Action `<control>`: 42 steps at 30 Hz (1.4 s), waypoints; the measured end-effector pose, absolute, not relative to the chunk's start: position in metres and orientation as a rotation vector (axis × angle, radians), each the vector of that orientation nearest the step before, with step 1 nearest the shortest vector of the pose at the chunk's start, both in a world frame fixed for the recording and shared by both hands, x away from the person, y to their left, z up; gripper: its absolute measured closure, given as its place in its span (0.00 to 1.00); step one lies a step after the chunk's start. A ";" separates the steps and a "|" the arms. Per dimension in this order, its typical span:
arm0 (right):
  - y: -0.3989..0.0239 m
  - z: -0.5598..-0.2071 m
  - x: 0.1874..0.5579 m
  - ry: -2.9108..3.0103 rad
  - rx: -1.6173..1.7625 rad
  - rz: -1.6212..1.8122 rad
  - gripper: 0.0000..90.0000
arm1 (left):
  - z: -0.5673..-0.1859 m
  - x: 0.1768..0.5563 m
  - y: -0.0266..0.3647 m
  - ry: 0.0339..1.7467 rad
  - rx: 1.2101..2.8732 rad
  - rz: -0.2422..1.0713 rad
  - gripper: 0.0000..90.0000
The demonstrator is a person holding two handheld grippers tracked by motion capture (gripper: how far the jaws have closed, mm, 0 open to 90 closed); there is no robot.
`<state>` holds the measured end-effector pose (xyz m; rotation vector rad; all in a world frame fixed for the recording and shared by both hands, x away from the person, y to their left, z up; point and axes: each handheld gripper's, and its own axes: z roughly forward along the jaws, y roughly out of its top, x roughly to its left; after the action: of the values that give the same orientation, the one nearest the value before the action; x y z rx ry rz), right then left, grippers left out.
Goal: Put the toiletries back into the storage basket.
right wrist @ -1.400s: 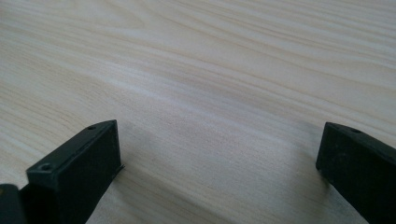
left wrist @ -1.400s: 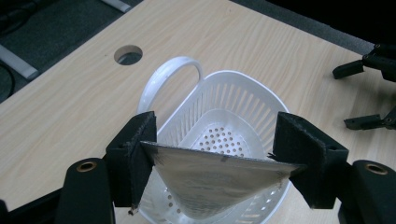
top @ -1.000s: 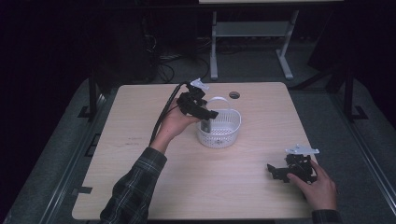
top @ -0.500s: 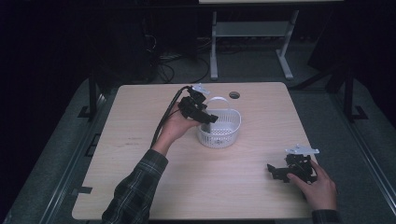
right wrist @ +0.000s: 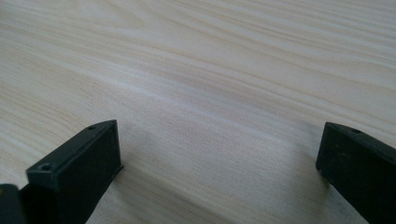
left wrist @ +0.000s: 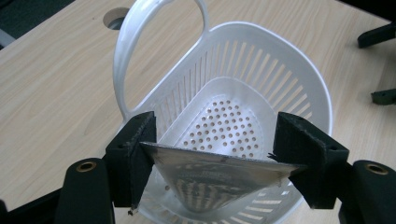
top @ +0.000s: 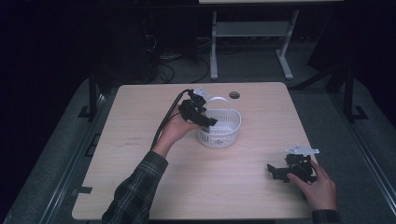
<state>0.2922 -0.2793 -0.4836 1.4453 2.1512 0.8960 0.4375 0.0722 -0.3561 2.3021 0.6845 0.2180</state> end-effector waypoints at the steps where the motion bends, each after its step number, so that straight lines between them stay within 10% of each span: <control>1: -0.279 -0.484 0.292 2.151 1.446 0.896 0.00 | -0.356 0.438 0.072 0.683 2.301 0.215 0.33; 42: -0.279 -0.484 0.292 2.152 1.445 0.896 0.00 | -0.333 0.410 0.124 0.667 2.252 0.273 0.16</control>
<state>0.2922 -0.2792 -0.4835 1.4447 2.1516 0.8961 0.4095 0.1241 -0.3329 2.2525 0.6669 0.2735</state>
